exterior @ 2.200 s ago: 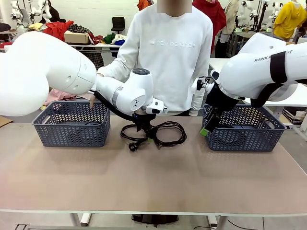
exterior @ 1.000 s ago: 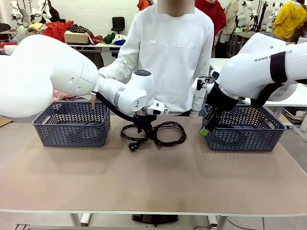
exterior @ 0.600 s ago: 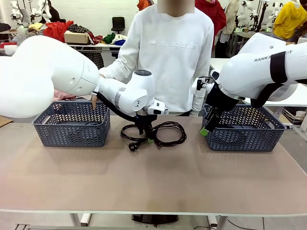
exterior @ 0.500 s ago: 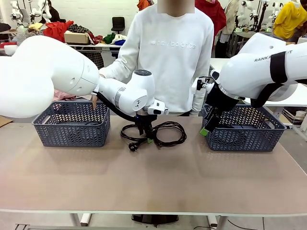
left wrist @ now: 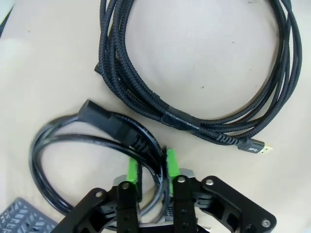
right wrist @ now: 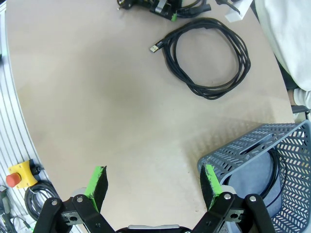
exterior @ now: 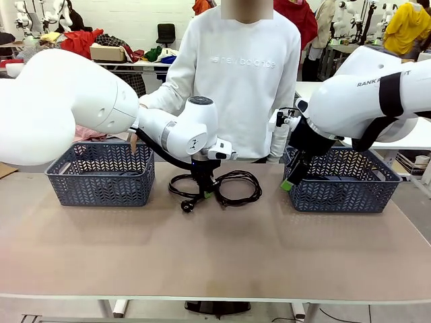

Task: Organize the cables according to human instructions.
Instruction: Pick up a bundle of cables and place it in the basket indicated by the human.

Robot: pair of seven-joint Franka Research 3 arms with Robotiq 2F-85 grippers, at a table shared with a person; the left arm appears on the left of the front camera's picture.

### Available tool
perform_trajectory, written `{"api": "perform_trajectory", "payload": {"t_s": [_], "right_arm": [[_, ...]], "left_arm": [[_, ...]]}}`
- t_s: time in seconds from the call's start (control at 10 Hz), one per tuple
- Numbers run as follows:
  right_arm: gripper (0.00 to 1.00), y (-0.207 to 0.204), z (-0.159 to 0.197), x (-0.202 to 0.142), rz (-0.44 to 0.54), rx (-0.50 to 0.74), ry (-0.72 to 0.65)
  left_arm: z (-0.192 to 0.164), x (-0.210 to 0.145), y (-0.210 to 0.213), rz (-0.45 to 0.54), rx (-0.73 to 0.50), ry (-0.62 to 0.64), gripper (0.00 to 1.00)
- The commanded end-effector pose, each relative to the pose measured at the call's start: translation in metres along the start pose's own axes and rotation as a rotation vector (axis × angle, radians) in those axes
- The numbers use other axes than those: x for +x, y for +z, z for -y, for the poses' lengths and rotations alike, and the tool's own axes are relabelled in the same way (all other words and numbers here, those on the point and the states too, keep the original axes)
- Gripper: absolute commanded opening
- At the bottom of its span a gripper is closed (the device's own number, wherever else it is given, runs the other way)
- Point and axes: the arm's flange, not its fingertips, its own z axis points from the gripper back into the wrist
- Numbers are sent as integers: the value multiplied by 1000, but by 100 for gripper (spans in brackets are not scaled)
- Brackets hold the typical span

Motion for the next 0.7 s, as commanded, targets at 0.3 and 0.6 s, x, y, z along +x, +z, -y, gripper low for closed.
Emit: {"api": "perform_trajectory", "payload": {"t_s": [0.3, 0.6], "right_arm": [[100, 1, 0, 1, 2, -2, -1], [100, 1, 0, 1, 2, -2, -1]], "left_arm": [[-5, -13, 12, -15, -20, 87, 0], [-2, -16, 32, -29, 6, 111, 0]]}}
